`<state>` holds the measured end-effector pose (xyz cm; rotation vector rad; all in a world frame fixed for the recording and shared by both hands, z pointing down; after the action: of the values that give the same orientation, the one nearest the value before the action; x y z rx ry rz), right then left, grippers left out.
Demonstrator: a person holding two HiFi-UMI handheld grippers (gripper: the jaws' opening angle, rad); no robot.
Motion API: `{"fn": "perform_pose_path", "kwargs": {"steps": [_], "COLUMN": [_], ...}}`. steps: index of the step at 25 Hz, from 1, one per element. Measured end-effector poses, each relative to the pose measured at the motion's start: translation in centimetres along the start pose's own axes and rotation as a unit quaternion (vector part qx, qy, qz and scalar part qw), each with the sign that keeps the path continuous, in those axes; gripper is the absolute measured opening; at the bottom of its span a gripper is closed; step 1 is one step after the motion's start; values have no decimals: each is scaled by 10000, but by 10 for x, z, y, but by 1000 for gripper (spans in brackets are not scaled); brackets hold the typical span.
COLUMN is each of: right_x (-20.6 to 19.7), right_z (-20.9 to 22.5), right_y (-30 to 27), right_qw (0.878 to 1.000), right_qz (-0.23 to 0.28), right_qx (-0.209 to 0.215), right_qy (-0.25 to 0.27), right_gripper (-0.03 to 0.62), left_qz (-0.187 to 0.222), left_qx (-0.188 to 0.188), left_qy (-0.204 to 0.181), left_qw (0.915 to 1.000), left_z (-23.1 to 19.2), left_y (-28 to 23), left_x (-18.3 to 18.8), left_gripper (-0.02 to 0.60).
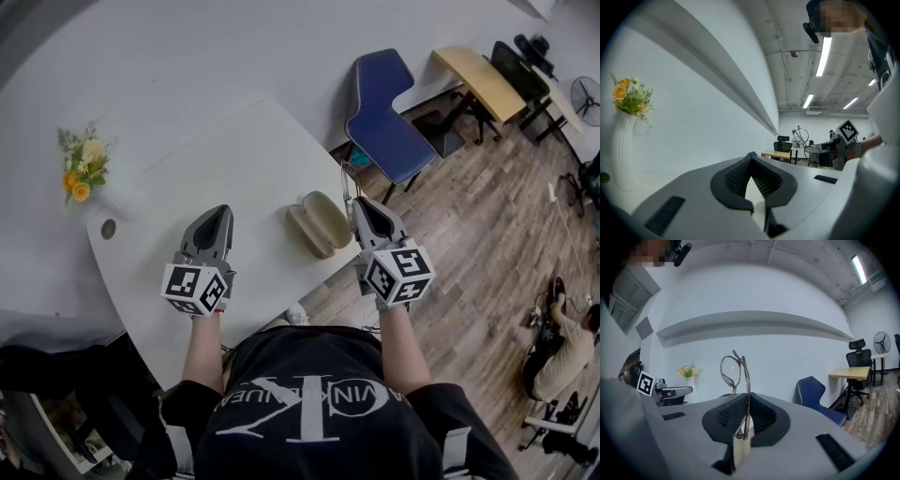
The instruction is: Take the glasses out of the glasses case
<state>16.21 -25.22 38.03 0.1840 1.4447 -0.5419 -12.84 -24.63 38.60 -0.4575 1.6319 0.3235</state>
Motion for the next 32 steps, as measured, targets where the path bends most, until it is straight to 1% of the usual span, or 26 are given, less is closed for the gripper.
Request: {"fn": "perform_pose_path", "kwargs": {"steps": [19, 32], "right_x": [-7, -17], "right_z": [14, 18], "right_y": [7, 6], "right_qw": [9997, 9995], "right_qz": [-58, -144], "right_qx": [-220, -267], "right_qy": [-9, -130], "right_gripper": [37, 37], "left_qz": [-127, -243], "left_qx": [-173, -176], "left_qy": [59, 130], "left_qw": [9998, 9995], "left_z": [8, 4], "left_y": [-14, -18], "left_x": [-9, -19], "left_gripper": [12, 14]}}
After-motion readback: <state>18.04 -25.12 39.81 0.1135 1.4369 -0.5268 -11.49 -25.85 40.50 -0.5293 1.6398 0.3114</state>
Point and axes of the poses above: the fingertips, and each gripper's own axes: y backward along the fingers, z to its right, x out of its top, the point moved 4 cm from there along y, backward along the fingers, and after that the axes turned 3 degrees about -z, right-handed, at the moved point
